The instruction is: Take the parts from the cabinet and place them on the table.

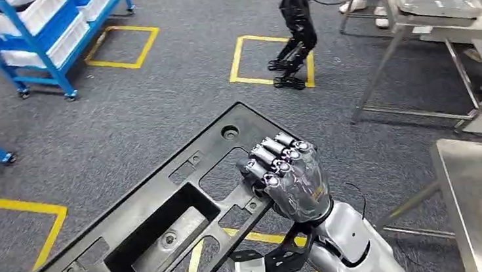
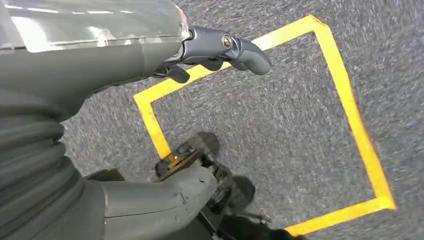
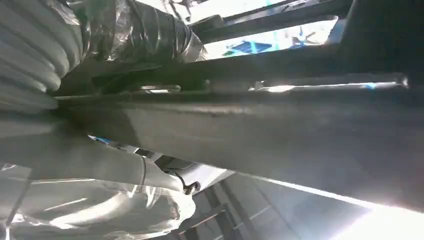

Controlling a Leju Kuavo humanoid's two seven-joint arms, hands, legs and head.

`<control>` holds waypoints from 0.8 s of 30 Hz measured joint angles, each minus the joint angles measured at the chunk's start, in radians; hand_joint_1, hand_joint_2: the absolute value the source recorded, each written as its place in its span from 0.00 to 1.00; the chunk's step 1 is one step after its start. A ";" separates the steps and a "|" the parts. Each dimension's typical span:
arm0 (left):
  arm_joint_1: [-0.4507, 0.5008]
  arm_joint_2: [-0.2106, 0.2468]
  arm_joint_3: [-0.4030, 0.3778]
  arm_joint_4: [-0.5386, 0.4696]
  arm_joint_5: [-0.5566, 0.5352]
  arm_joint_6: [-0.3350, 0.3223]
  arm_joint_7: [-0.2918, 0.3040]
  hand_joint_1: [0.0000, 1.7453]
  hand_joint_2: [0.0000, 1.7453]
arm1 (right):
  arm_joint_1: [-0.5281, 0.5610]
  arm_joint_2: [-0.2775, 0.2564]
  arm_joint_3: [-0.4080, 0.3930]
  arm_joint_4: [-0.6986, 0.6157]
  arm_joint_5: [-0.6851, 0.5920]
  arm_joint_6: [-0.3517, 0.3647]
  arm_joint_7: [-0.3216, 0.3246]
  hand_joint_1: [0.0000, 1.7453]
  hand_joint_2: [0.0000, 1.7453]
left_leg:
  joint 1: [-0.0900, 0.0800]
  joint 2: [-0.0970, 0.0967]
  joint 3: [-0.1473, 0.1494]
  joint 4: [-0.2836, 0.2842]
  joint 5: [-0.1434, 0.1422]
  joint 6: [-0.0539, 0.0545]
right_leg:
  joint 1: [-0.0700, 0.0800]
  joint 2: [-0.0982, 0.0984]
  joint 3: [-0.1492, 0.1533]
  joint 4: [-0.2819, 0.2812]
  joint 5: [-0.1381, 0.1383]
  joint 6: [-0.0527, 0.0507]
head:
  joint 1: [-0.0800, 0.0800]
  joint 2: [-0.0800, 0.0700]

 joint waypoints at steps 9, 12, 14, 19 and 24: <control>-0.010 -0.003 -0.013 0.000 0.004 0.000 -0.004 0.00 1.00 | -0.006 -0.002 0.000 -0.006 0.000 -0.001 0.001 1.00 1.00 | -0.013 0.090 0.022 -0.002 -0.014 -0.029 | 0.017 -0.041 0.161 -0.307 0.122 -0.048 | -0.001 0.000; -0.012 -0.002 -0.013 -0.002 0.006 0.002 -0.004 0.00 1.00 | -0.009 -0.002 0.000 -0.011 -0.001 -0.002 0.001 1.00 1.00 | -0.005 -0.022 -0.031 0.120 -0.097 -0.040 | 0.008 -0.012 0.167 -0.316 0.131 -0.062 | -0.001 0.000; -0.005 0.000 -0.013 -0.002 0.007 0.002 -0.004 0.00 1.00 | -0.007 -0.002 0.000 -0.011 -0.001 -0.002 0.001 1.00 1.00 | -0.004 -0.033 -0.103 0.275 -0.159 -0.044 | 0.008 0.016 0.165 -0.314 0.131 -0.062 | 0.000 0.000; -0.005 0.004 -0.013 -0.002 0.009 0.002 -0.004 0.00 1.00 | -0.005 -0.002 0.000 -0.011 -0.001 -0.002 0.001 1.00 1.00 | 0.010 -0.077 -0.012 0.052 0.003 -0.044 | 0.002 0.089 0.162 -0.290 0.121 -0.051 | 0.000 0.000; -0.008 0.003 -0.014 -0.002 0.009 0.002 -0.004 0.00 1.00 | -0.004 -0.004 0.000 -0.013 -0.001 -0.002 0.001 1.00 1.00 | 0.006 -0.088 0.001 0.017 -0.009 -0.024 | -0.002 0.141 0.139 -0.289 0.133 -0.018 | -0.001 0.000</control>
